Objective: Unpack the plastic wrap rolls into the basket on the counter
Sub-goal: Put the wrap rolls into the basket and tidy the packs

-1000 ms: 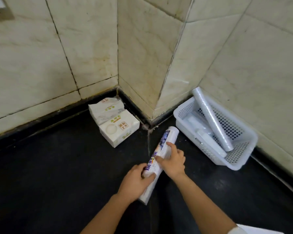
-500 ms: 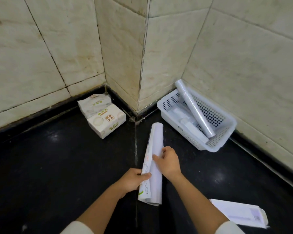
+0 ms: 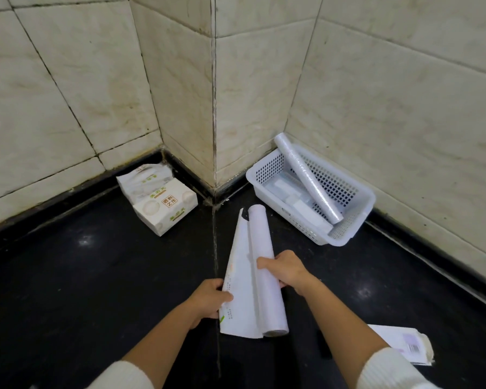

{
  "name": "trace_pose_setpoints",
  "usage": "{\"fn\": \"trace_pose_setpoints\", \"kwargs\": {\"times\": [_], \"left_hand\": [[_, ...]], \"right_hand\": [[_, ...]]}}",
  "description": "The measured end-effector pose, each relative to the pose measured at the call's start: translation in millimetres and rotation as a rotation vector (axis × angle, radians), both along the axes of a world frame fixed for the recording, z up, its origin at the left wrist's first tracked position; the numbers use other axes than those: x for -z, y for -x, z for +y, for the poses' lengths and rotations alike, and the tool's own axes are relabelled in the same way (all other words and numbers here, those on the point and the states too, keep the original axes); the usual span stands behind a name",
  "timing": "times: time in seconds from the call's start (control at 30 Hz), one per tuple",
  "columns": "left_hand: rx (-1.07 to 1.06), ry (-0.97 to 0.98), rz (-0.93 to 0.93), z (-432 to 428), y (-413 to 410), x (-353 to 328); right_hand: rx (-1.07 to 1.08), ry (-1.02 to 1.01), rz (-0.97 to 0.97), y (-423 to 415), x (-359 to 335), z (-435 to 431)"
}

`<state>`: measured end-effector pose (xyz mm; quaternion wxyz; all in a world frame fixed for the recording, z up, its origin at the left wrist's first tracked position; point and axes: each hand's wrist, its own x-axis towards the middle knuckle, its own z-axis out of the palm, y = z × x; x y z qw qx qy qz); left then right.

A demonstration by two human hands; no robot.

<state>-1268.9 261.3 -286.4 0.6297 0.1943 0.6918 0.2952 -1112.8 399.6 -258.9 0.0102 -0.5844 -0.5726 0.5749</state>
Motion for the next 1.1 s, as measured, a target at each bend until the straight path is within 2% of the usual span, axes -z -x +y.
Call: {"fn": "trace_pose_setpoints", "kwargs": {"times": [0.17, 0.27, 0.33, 0.43, 0.5, 0.63, 0.83, 1.1], "left_hand": [[0.124, 0.054, 0.049, 6.9, 12.7, 3.2], [0.312, 0.118, 0.046, 21.8, 19.0, -5.9], [0.441, 0.136, 0.095, 40.9, 21.6, -17.4], [0.419, 0.021, 0.222, 81.8, 19.1, -35.9], [0.377, -0.124, 0.385, 112.9, 13.7, -46.6], [0.347, -0.384, 0.661, 165.0, 3.1, -57.5], [0.610, -0.434, 1.028, 202.2, -4.7, -44.7], [0.614, -0.469, 1.139, 204.3, -9.4, -12.1]], "right_hand": [[-0.039, 0.077, 0.008, -47.2, -25.5, 8.9], [-0.020, 0.088, 0.064, -70.7, -48.7, 23.7], [-0.019, 0.023, 0.110, -83.2, -68.7, 39.1], [0.030, -0.107, 0.161, -90.7, -97.9, 69.6], [0.062, -0.183, 0.173, -84.9, -112.3, 95.0], [0.069, -0.419, -0.014, -55.1, -118.2, 145.1], [-0.047, -0.532, -0.193, -8.4, -74.3, 186.4], [-0.070, -0.690, -0.309, 7.3, -23.5, 199.1]]}}
